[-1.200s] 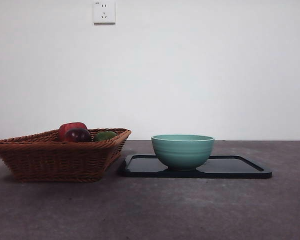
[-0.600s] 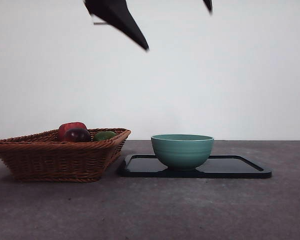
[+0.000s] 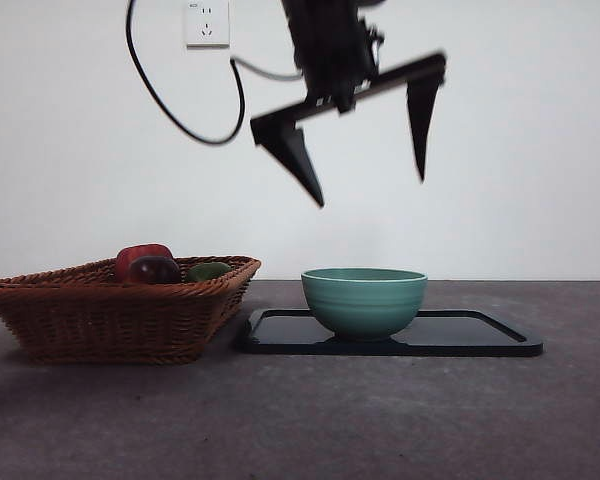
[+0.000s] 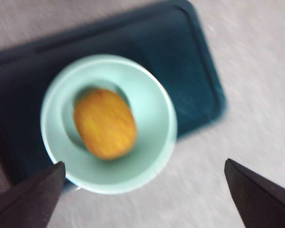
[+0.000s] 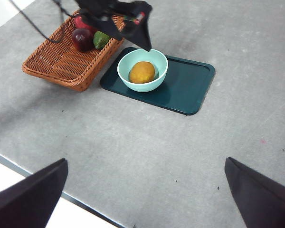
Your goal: Pick up the wifruite, put it on the bowl, pick up the plate, put it on desk
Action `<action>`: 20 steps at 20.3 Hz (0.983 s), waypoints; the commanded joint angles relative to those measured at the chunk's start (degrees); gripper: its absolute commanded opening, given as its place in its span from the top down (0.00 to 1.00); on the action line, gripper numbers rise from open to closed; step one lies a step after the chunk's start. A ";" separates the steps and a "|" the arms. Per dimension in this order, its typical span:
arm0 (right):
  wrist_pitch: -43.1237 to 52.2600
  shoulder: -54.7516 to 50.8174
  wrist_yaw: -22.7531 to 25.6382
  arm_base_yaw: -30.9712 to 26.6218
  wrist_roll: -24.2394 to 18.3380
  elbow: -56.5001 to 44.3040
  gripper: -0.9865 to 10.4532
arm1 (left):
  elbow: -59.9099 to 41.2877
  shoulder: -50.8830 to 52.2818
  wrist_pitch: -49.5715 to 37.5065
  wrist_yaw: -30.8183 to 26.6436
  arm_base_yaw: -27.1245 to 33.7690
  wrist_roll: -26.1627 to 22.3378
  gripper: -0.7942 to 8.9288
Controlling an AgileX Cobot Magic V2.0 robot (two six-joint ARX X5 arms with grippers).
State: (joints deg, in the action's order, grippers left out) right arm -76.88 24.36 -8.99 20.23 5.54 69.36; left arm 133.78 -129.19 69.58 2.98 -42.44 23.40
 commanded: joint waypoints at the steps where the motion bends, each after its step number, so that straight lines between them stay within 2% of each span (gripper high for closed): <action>1: -4.22 0.11 -0.04 0.28 -0.20 0.61 0.41 | 4.26 -4.68 0.31 2.05 1.18 -0.11 0.30; 8: -4.22 0.11 -0.04 0.28 -0.20 0.61 0.41 | 5.55 -8.37 -4.68 4.00 2.19 3.08 0.30; 20: -4.22 0.11 -0.04 0.28 -0.17 0.61 0.41 | 5.55 -12.70 -1.90 3.96 1.95 3.89 0.32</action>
State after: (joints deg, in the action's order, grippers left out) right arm -76.90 24.36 -8.99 20.21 5.54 69.36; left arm 137.43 -140.20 67.79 6.83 -39.88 26.72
